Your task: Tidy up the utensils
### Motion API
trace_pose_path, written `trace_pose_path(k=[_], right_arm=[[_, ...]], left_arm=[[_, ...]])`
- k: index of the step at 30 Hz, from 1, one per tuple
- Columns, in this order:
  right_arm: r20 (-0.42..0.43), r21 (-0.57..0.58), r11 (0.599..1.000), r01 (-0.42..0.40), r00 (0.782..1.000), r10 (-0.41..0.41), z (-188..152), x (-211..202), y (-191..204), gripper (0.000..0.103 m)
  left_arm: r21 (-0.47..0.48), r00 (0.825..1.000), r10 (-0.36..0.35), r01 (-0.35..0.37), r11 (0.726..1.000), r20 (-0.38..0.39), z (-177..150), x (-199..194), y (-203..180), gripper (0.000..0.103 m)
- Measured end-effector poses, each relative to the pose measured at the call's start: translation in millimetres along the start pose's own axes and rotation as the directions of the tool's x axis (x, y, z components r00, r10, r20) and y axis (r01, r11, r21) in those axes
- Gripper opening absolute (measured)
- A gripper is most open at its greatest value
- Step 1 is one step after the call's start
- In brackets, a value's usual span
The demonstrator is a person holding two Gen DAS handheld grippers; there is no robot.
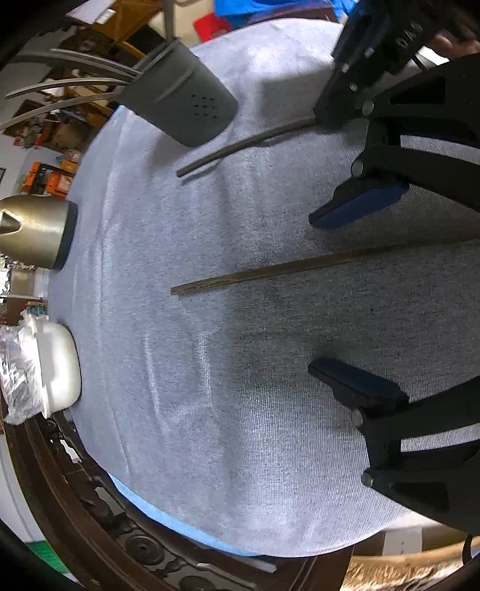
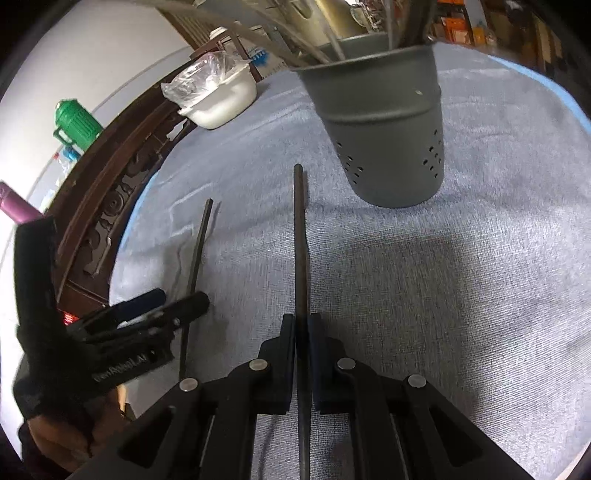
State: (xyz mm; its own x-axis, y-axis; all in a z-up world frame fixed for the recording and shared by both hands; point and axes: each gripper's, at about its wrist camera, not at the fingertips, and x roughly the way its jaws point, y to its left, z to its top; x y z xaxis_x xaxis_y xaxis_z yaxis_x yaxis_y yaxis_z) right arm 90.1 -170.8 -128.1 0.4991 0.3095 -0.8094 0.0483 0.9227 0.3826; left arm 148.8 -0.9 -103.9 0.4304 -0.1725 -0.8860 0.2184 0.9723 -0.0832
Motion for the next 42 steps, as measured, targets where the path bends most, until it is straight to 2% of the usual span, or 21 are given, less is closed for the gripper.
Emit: trace_pose_path(k=[3,4,7,9,15,19,20,22,23,24,25,27,29,31,32,33,34,37,38,41,42], right_arm=[[-0.013,0.02,1.0,-0.009,1.0,0.009,-0.7,0.7,1.5,0.01],[-0.015,0.025,1.0,-0.011,1.0,0.011,-1.1,0.7,1.7,0.01],[-0.026,0.041,0.999,-0.019,0.999,0.02,-4.9,-0.1,0.9,0.01],[-0.037,0.046,0.999,-0.025,0.999,0.027,-7.5,0.0,3.6,0.01],[-0.084,0.021,0.999,-0.026,0.996,0.028,-17.0,-0.8,14.9,0.01],[-0.126,0.016,1.0,-0.026,0.992,0.027,-11.4,0.9,15.5,0.01],[-0.134,0.028,0.999,-0.031,0.99,0.035,-8.8,1.7,14.4,0.011],[-0.137,0.039,0.999,-0.035,0.99,0.04,-1.7,1.8,13.4,0.013],[-0.13,0.036,0.999,-0.029,0.991,0.033,2.5,0.6,13.6,0.015],[-0.122,0.031,0.999,-0.023,0.992,0.026,6.8,-0.1,14.3,0.02],[-0.114,0.024,1.0,-0.015,0.993,0.018,12.4,-0.3,15.2,0.024],[-0.103,0.019,1.0,-0.002,0.995,0.003,21.4,0.5,15.7,0.046],[-0.072,0.012,1.0,0.004,0.997,-0.003,30.9,2.2,18.0,0.053],[-0.056,-0.01,1.0,0.015,0.998,-0.016,39.4,5.6,21.7,0.053],[-0.056,-0.022,1.0,0.023,0.998,-0.024,43.8,8.6,23.9,0.048],[-0.058,-0.029,0.999,0.026,0.998,-0.027,47.8,11.4,25.4,0.038],[-0.063,-0.039,0.999,0.034,0.997,-0.037,52.0,15.5,28.5,0.037],[-0.065,-0.071,0.995,0.068,0.995,-0.072,56.7,24.6,36.9,0.033],[-0.076,-0.083,0.994,0.078,0.994,-0.084,57.5,29.3,39.2,0.027],[-0.124,-0.078,0.993,0.092,0.987,-0.101,57.8,43.3,39.1,0.024],[-0.106,-0.082,0.992,0.1,0.988,-0.108,57.6,43.5,38.8,0.02]], left_arm=[[0.005,1.0,0.0,0.0,1.0,0.018,-0.5,0.1,0.7,0.044],[0.009,1.0,-0.005,0.005,1.0,0.022,-0.8,0.0,0.9,0.042],[0.012,0.999,-0.039,0.039,0.999,0.025,-1.8,-0.6,2.7,0.017],[0.005,0.997,-0.071,0.071,0.997,0.016,-4.0,-0.8,5.5,0.011],[0.022,0.993,-0.118,0.118,0.993,-0.005,-19.5,-8.0,9.8,0.01],[0.028,0.99,-0.14,0.141,0.99,-0.031,-22.0,-10.1,14.9,0.01],[0.021,0.988,-0.15,0.151,0.988,-0.038,-20.6,-9.5,16.4,0.013],[0.01,0.984,-0.168,0.169,0.986,-0.05,-13.7,-7.0,19.4,0.028],[0.006,0.985,-0.167,0.168,0.986,-0.048,-11.9,-8.1,20.3,0.044],[0.001,0.986,-0.161,0.161,0.987,-0.039,-10.2,-8.8,21.0,0.052],[-0.003,0.987,-0.157,0.157,0.988,-0.026,-5.8,-8.9,23.4,0.052],[-0.012,0.987,-0.159,0.159,0.987,-0.03,0.9,-5.6,26.6,0.052],[-0.026,0.987,-0.16,0.159,0.987,-0.033,3.0,-4.7,29.9,0.052],[-0.026,0.986,-0.161,0.16,0.987,-0.039,9.1,-1.5,31.0,0.052],[-0.023,0.986,-0.16,0.159,0.987,-0.041,10.6,-2.1,31.7,0.052],[-0.021,0.987,-0.158,0.157,0.987,-0.041,13.9,-0.9,31.5,0.05],[-0.02,0.986,-0.159,0.158,0.987,-0.042,16.8,0.1,31.0,0.049],[-0.021,0.984,-0.171,0.17,0.985,-0.049,24.7,1.5,28.2,0.04],[-0.019,0.982,-0.178,0.177,0.984,-0.056,27.0,3.1,26.7,0.035],[-0.012,0.978,-0.191,0.191,0.982,-0.082,29.6,9.0,23.4,0.032],[-0.011,0.977,-0.194,0.194,0.981,-0.092,28.4,10.2,24.4,0.03]])
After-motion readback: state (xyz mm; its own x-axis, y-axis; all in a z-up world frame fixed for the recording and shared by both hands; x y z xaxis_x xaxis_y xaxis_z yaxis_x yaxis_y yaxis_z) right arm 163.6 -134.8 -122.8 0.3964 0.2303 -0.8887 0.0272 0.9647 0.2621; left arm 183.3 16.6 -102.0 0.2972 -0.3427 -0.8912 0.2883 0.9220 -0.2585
